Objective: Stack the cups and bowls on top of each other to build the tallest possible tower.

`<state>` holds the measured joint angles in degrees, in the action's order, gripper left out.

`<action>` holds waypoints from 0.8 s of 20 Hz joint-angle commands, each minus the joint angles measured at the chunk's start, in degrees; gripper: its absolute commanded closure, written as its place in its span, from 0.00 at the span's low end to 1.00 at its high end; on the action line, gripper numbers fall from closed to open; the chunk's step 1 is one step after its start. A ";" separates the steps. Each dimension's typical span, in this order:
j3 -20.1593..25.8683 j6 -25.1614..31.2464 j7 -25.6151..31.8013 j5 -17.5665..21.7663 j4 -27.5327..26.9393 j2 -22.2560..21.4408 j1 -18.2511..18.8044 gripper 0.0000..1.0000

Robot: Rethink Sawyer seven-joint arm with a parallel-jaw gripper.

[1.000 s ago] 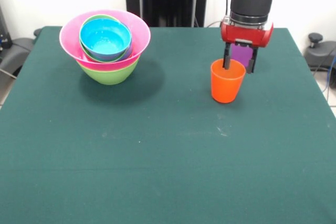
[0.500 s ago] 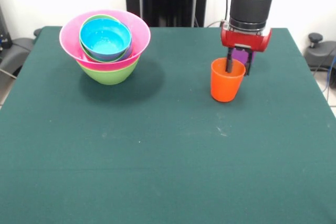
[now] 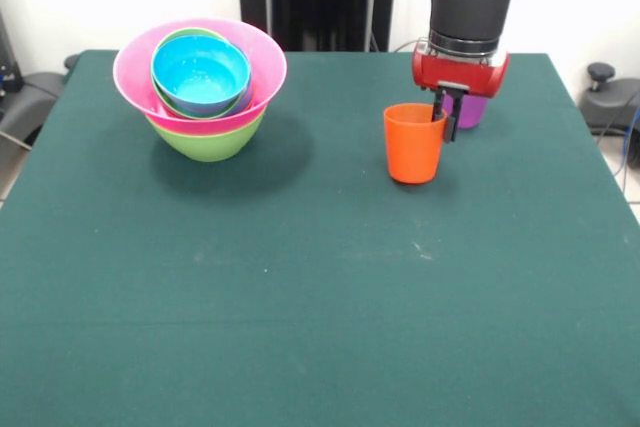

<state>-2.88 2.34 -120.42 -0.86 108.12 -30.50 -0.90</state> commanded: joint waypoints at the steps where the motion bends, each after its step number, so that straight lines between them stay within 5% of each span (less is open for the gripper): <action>1: 1.81 -1.13 -9.88 -2.12 0.86 1.53 -2.06 1.00; 3: 3.17 1.70 -9.19 -2.13 1.71 -0.58 -0.76 1.00; 11: 5.23 27.35 -0.36 -2.51 1.60 -24.15 5.26 1.00; 16: 9.46 39.24 6.56 -3.64 0.31 -29.83 11.59 1.00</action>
<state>-0.94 25.89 -120.42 -1.79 109.27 -50.21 5.90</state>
